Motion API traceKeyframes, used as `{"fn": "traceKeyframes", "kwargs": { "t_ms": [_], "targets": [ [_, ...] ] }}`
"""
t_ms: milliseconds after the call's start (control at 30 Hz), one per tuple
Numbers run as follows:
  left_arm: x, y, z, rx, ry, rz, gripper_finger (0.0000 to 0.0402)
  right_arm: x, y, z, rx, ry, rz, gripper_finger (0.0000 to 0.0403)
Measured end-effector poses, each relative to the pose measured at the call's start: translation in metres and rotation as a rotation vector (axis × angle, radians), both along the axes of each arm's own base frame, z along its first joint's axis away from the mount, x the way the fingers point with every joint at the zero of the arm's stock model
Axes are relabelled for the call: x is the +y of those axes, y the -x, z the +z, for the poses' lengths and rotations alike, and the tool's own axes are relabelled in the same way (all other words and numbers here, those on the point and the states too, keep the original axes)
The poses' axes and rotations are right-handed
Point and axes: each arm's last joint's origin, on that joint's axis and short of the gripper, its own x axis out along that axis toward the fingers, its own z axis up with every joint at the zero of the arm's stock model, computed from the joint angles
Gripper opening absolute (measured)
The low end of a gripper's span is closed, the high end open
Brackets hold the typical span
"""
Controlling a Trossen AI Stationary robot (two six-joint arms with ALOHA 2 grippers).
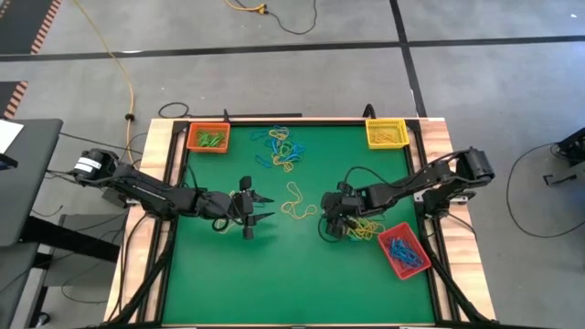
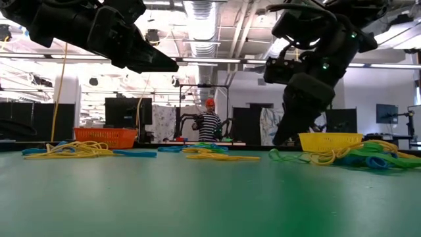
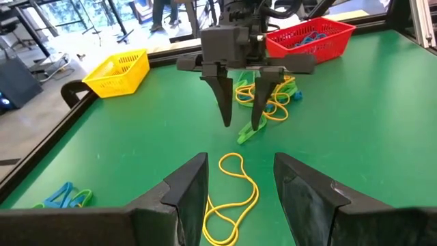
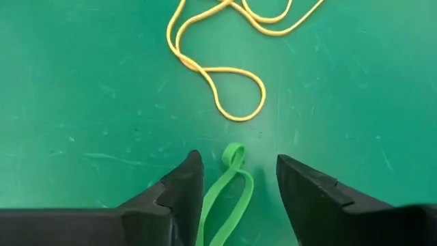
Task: Sort rubber bands into baskets
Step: Put the green rubber band into the orange bin
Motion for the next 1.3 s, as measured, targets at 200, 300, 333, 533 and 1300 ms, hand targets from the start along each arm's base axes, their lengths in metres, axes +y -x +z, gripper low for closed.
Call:
{"fn": "traceKeyframes", "kwargs": {
  "t_ms": [200,300,333,533,1300],
  "targets": [
    [0.000,0.000,0.000,-0.004,0.006,0.001,0.0157,0.002,-0.007,-0.014,0.006,-0.015,0.014,0.0208],
    [0.000,0.000,0.000,-0.006,0.008,0.000,0.0158,0.003,-0.013,-0.026,0.037,0.008,0.027,0.0201],
    [0.000,0.000,0.000,-0.006,0.012,-0.002,0.0158,0.004,-0.014,-0.026,0.040,0.018,0.026,0.0199],
    [-0.001,0.000,0.000,-0.006,0.019,-0.013,0.0157,0.010,-0.018,-0.021,0.050,0.086,0.045,0.0155],
    [-0.001,0.000,0.001,-0.008,0.019,-0.012,0.0158,0.004,-0.030,0.041,0.289,0.421,-0.008,0.0015]
  ]
}}
